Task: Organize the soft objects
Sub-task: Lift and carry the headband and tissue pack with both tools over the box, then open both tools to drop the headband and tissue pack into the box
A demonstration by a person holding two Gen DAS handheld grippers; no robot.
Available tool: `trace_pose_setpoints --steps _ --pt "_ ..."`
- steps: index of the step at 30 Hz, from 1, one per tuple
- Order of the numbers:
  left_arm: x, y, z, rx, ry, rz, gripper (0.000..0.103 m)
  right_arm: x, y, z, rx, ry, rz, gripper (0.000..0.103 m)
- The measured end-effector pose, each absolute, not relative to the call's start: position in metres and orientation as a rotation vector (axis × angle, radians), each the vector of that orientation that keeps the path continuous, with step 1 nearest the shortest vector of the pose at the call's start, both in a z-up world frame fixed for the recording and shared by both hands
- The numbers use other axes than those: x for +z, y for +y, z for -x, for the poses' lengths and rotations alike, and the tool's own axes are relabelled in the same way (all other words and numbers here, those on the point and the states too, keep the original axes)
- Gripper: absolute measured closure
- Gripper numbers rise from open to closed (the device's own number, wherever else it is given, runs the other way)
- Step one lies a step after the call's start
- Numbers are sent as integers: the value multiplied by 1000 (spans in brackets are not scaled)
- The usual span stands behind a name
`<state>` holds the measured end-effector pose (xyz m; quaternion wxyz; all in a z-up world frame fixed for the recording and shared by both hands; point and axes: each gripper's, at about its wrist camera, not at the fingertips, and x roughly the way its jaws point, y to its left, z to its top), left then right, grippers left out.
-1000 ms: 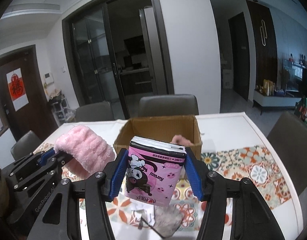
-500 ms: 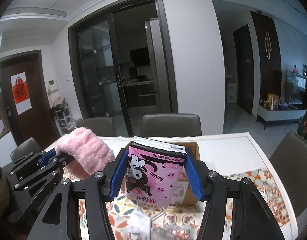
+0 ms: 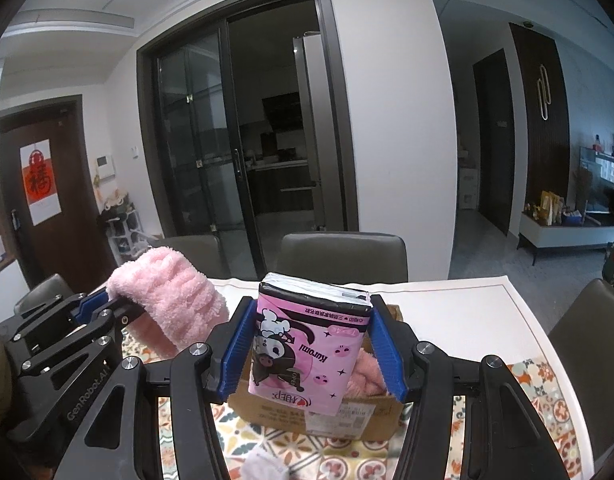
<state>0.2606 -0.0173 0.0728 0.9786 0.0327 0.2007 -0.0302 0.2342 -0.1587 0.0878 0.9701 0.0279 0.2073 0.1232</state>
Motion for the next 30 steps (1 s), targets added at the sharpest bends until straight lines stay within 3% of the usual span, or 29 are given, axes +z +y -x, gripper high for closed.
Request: trace_pose_setpoints --steps 20,23,27,30 --pt "39 -20 -333 -73 513 -51 85 59 -152 -312 220 495 -16 45" --pt "36 -22 -343 -78 531 -43 84 54 -151 -321 223 514 -17 37" --pt "30 -23 -351 -95 564 -30 59 52 -157 -324 194 508 -23 32" --pt "27 -25 -351 -87 576 -39 58 52 -162 -325 180 513 -25 32"
